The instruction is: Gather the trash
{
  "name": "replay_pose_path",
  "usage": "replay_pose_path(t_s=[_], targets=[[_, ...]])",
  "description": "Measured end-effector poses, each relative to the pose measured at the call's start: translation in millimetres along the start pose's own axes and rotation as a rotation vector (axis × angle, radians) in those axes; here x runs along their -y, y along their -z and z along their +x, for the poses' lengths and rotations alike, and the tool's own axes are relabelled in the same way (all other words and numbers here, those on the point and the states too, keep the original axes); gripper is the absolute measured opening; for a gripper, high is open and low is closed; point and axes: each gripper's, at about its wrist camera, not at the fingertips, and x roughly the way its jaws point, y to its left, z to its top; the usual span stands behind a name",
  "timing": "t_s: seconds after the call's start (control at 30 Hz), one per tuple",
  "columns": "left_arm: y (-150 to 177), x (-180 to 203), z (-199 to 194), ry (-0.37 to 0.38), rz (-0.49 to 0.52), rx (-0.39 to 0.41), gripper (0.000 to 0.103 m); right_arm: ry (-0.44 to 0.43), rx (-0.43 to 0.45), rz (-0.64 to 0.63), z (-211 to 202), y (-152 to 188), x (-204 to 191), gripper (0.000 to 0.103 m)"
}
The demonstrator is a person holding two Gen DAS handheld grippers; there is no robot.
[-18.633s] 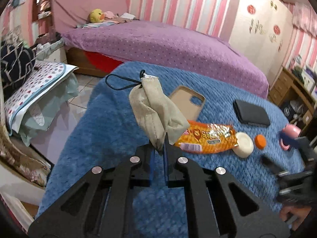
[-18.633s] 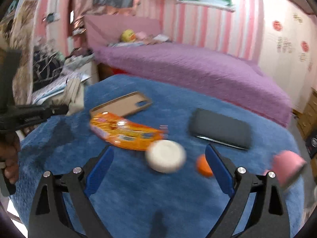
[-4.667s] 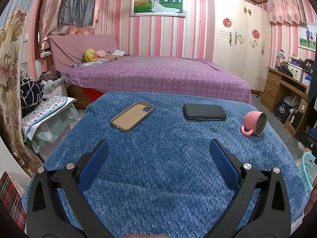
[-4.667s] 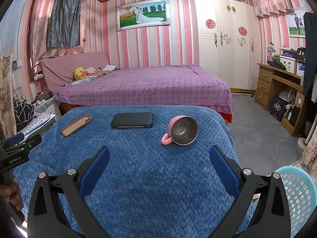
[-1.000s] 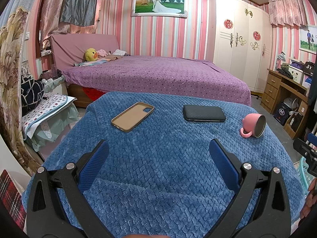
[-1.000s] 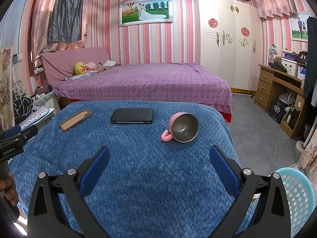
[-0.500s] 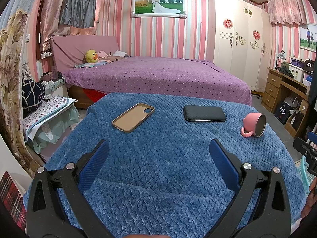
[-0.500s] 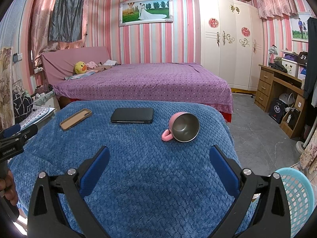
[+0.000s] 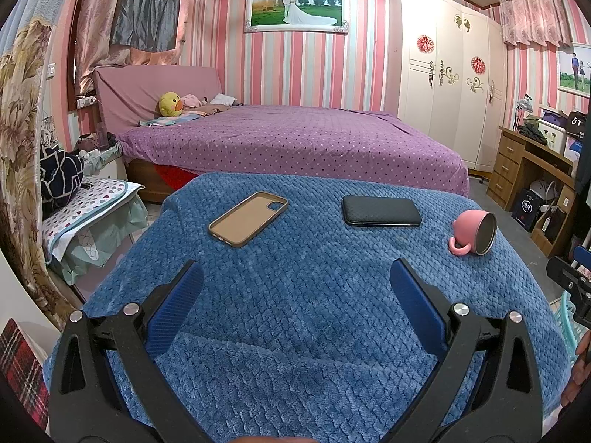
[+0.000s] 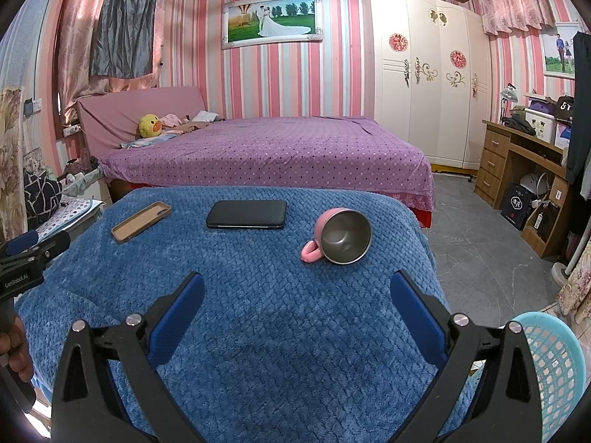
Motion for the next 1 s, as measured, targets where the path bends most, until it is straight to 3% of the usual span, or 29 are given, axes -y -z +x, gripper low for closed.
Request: replay_pose_path(t_s=[1.0], targets=[[0.2, 2.9, -0.5, 0.002, 0.000, -0.003, 0.098, 0.000, -0.005, 0.000, 1.7, 2.5, 3.6, 0.098]])
